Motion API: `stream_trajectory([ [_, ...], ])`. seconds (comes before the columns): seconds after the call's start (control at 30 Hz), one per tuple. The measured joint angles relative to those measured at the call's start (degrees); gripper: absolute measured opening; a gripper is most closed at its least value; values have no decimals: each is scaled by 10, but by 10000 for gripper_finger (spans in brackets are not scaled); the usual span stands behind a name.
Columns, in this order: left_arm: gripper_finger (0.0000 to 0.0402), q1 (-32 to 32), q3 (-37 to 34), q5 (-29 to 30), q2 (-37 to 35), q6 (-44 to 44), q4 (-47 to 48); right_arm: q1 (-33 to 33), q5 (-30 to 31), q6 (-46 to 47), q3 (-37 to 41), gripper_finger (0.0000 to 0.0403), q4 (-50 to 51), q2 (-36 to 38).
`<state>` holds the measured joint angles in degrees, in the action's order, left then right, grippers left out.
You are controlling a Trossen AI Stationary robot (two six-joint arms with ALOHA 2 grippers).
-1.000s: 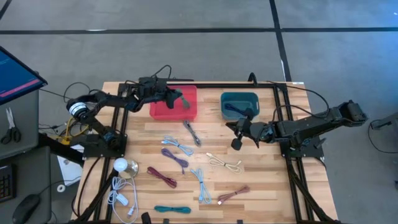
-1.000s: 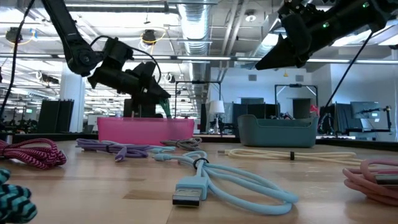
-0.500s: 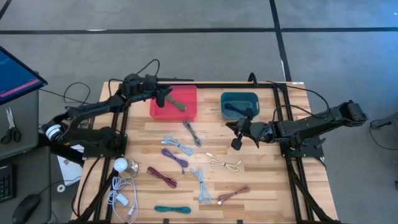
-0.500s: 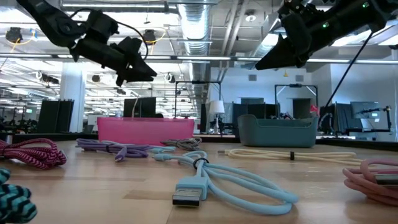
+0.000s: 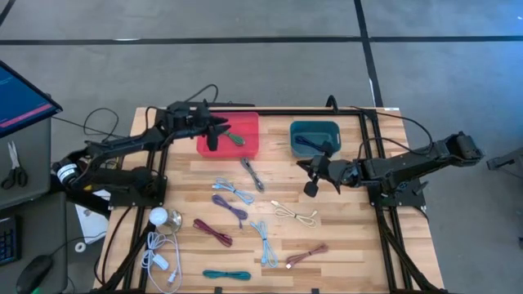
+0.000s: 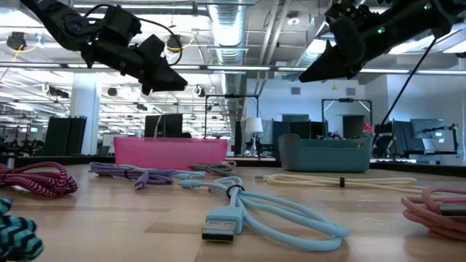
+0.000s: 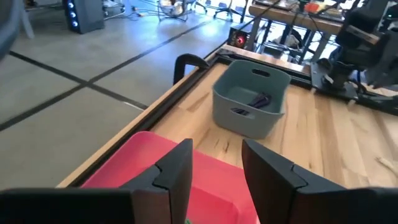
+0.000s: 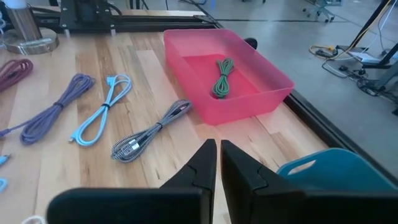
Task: Pick & Place USB Port
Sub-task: Put the black and white charger cable into the green bin
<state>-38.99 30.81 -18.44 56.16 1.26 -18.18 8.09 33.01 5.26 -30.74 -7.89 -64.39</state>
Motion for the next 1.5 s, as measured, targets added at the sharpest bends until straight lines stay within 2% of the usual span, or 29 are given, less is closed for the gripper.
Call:
stream_trajectory([
  [0.27,138,22,0,0,0,-2,-3,-3,-1,-16,0,15,-12,0],
  [0.37,138,30,0,-2,0,-28,-17,-5,-2,-20,0,13,-18,0],
  [0.47,134,33,0,-34,-13,-41,-20,-7,-1,-22,0,13,-18,0],
  [0.63,117,43,0,-95,-68,-25,22,6,0,-23,0,13,-16,0],
  [0.77,101,64,0,-96,-130,26,112,23,-1,-23,0,13,-6,0],
  [0.9,91,91,0,-96,-185,28,168,31,-1,-22,0,14,-13,0],
  [1.2,87,155,0,-96,-257,28,218,30,-2,19,-18,46,-18,-11],
  [1.5,87,204,0,-95,-330,28,270,20,-32,30,-55,79,-16,-101],
])
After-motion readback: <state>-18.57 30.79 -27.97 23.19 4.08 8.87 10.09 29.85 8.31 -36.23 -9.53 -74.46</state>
